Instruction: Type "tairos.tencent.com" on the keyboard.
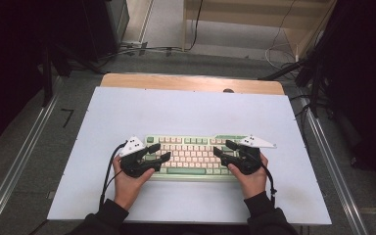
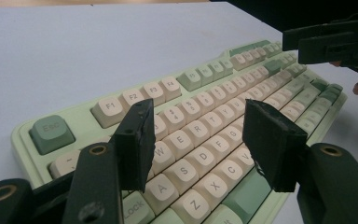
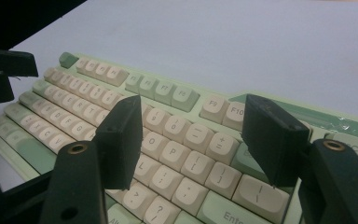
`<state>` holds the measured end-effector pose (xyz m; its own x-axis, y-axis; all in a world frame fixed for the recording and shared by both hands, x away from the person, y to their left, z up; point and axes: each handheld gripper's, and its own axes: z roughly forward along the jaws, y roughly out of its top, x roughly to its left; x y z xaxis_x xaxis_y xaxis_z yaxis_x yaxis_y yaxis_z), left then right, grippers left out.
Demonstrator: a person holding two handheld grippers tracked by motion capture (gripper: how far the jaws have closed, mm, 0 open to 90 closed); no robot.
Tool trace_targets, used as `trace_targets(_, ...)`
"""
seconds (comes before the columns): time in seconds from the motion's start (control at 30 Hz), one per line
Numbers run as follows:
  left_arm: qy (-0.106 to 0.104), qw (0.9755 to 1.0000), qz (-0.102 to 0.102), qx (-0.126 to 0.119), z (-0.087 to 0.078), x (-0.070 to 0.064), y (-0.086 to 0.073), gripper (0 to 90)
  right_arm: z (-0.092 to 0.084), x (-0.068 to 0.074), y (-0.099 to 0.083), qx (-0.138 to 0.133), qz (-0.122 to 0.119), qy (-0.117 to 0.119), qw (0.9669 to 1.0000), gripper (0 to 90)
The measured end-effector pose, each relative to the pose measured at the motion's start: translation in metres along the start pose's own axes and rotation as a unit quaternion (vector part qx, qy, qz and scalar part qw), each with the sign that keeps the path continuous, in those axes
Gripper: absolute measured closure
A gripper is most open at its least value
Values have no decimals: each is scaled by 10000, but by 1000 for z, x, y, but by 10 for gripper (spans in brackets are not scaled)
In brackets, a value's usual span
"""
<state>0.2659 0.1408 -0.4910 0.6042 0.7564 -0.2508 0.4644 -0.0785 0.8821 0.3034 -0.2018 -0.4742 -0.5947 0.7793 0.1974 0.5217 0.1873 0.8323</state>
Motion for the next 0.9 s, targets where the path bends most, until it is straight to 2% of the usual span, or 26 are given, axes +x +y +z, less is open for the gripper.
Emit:
trace_targets(0.13,21,10000,-12,6,-1,2,0,448,1,0,0,0,-42,5,10000,430)
trace_targets(0.2,34,10000,-32,0,-2,3,0,445,2,0,1,14,-75,82,9999,525)
trace_targets(0.33,56,10000,-29,-3,-2,3,-1,445,5,5,3,106,-247,340,9991,773)
trace_targets(0.4,56,10000,-21,8,-2,2,-1,445,8,7,5,158,-319,398,9986,857)
trace_targets(0.6,87,10000,6,-30,-3,2,0,446,24,13,8,421,-506,499,9966,877)
trace_targets(0.77,82,10000,3,-26,-4,2,-1,446,38,18,6,679,-572,448,9950,877)
trace_targets(0.9,82,10000,2,-20,-4,2,-1,446,43,20,5,817,-619,388,9940,877)
